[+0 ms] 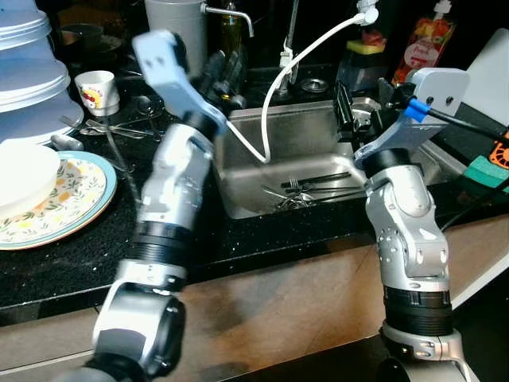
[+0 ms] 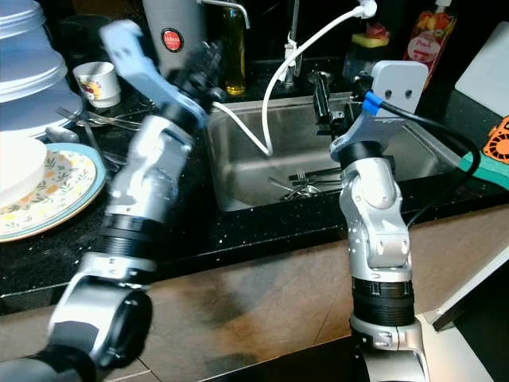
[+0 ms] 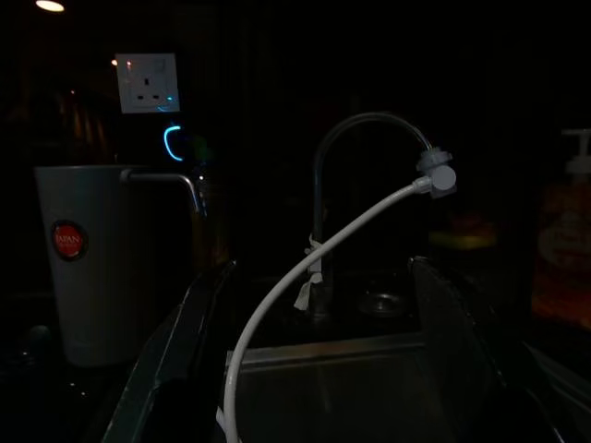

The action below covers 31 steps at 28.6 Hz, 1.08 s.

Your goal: Kitchen organization

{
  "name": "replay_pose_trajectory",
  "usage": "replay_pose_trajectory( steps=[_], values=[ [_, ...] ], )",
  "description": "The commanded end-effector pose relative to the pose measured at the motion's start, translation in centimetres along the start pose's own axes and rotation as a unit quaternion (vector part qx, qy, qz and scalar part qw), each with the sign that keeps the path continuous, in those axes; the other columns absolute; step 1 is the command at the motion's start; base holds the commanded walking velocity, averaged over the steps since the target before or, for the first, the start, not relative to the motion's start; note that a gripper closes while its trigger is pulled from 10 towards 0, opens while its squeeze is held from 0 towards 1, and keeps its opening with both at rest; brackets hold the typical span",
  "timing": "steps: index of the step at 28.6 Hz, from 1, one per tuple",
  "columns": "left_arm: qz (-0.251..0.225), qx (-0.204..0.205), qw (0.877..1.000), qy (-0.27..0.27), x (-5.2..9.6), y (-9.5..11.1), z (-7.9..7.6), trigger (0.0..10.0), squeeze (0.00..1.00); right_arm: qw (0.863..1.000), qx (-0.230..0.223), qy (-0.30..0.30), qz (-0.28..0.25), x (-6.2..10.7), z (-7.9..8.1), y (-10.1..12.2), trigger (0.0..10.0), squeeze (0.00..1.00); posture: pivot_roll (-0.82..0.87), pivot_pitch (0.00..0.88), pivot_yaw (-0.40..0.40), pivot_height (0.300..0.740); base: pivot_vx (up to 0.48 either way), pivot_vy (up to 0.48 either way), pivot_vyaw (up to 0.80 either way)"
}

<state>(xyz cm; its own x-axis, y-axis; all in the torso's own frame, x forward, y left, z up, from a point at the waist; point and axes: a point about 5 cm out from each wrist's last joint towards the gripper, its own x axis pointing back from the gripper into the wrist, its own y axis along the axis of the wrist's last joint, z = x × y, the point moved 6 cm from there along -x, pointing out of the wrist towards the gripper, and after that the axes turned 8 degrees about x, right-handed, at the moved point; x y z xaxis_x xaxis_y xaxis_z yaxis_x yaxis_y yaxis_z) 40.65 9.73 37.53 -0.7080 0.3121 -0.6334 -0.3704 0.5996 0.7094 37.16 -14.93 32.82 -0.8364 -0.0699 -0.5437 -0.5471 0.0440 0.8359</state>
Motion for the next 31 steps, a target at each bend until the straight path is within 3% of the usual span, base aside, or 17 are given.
replay_pose_trajectory(
  steps=[1,2,3,4,5,6,7,8,10,15,18,19,22,25,27,29,31],
  values=[
    [0.077,-0.091,0.992,0.048,0.0,-1.3,2.3,10.0,0.00,1.000,-0.002,-0.002,-0.002,-0.1,0.0,-0.1,10.0,0.00,-0.02,0.000,-0.008,0.740,0.000,0.000,0.00],
    [0.077,-0.091,0.992,0.048,0.0,-1.3,2.3,10.0,0.00,1.000,-0.002,-0.002,-0.002,-0.1,0.0,-0.1,10.0,0.00,-0.02,0.000,-0.008,0.740,0.000,0.000,0.00],
    [0.133,-0.163,0.973,0.092,0.6,-2.6,4.6,10.0,0.00,1.000,-0.003,-0.003,-0.001,0.0,0.0,-0.2,10.0,0.00,0.00,0.000,-0.010,0.740,0.000,0.000,0.00],
    [0.184,-0.226,0.946,0.146,1.8,-3.5,7.5,10.0,0.00,1.000,-0.005,-0.003,0.000,0.0,0.1,-0.3,10.0,0.00,0.00,0.000,-0.011,0.740,0.000,0.000,0.00],
    [0.184,-0.226,0.946,0.146,1.8,-3.5,7.5,10.0,0.00,1.000,-0.005,-0.003,0.000,0.0,0.1,-0.3,10.0,0.00,0.00,0.000,-0.011,0.740,0.000,0.000,0.00],
    [0.211,-0.260,0.925,0.179,2.8,-3.8,9.3,10.0,0.00,1.000,-0.005,-0.002,0.001,0.0,0.1,-0.4,10.0,0.00,0.01,0.000,-0.010,0.740,0.000,0.000,0.00],
    [0.225,-0.261,0.917,0.202,3.7,-4.0,10.6,10.0,0.00,1.000,-0.006,-0.002,0.001,0.0,0.2,-0.5,10.0,0.00,0.01,0.000,-0.010,0.740,0.000,0.000,0.00],
    [0.225,-0.261,0.917,0.202,3.7,-4.0,10.6,10.0,0.00,1.000,-0.006,-0.002,0.001,0.0,0.2,-0.5,10.0,0.00,0.01,0.000,-0.010,0.740,0.000,0.000,0.00],
    [0.242,-0.251,0.908,0.232,5.2,-4.3,12.1,10.0,0.00,1.000,-0.007,0.000,0.001,0.0,0.2,-0.5,10.0,0.00,0.01,0.000,-0.010,0.740,0.000,0.000,0.00],
    [0.253,-0.240,0.902,0.254,6.2,-4.5,12.8,10.0,0.00,1.000,-0.008,0.001,0.000,-0.1,0.3,-0.5,10.0,0.00,0.02,0.000,-0.010,0.740,0.000,0.000,0.00],
    [0.247,-0.254,0.898,0.261,6.3,-3.6,13.0,10.0,0.00,1.000,-0.009,0.002,-0.001,-0.1,0.4,-0.5,10.0,0.00,0.02,0.000,-0.006,0.740,0.000,0.000,0.00],
    [0.248,-0.278,0.887,0.274,6.4,-2.9,13.6,10.0,0.00,1.000,-0.010,0.001,0.000,-0.1,0.4,-0.5,10.0,0.00,0.02,0.000,-0.004,0.740,0.000,0.000,0.00],
    [0.257,-0.281,0.880,0.284,6.9,-3.0,14.2,10.0,0.00,1.000,-0.011,0.001,0.000,0.0,0.5,-0.6,10.0,0.00,0.02,0.000,-0.002,0.740,0.000,0.000,0.00],
    [0.288,-0.255,0.868,0.314,8.8,-4.8,15.3,10.0,0.00,1.000,-0.012,0.001,0.002,0.1,0.6,-0.8,10.0,0.00,0.02,0.000,0.005,0.740,0.000,0.000,0.00],
    [0.308,-0.233,0.866,0.318,10.0,-6.9,14.8,10.0,0.00,1.000,-0.011,-0.001,0.002,0.3,0.5,-0.8,10.0,0.00,0.01,0.000,0.012,0.740,0.000,0.000,0.00],
    [0.310,-0.231,0.865,0.319,10.3,-7.3,14.6,10.0,0.00,1.000,-0.011,-0.002,0.002,0.3,0.5,-0.8,10.0,0.00,0.01,0.000,0.012,0.740,0.000,0.000,0.00],
    [0.311,-0.258,0.846,0.347,11.2,-7.1,15.4,10.0,0.00,1.000,-0.009,-0.005,0.004,0.4,0.2,-0.9,10.0,0.00,0.01,0.000,0.014,0.740,0.000,0.000,0.00]
  ],
)
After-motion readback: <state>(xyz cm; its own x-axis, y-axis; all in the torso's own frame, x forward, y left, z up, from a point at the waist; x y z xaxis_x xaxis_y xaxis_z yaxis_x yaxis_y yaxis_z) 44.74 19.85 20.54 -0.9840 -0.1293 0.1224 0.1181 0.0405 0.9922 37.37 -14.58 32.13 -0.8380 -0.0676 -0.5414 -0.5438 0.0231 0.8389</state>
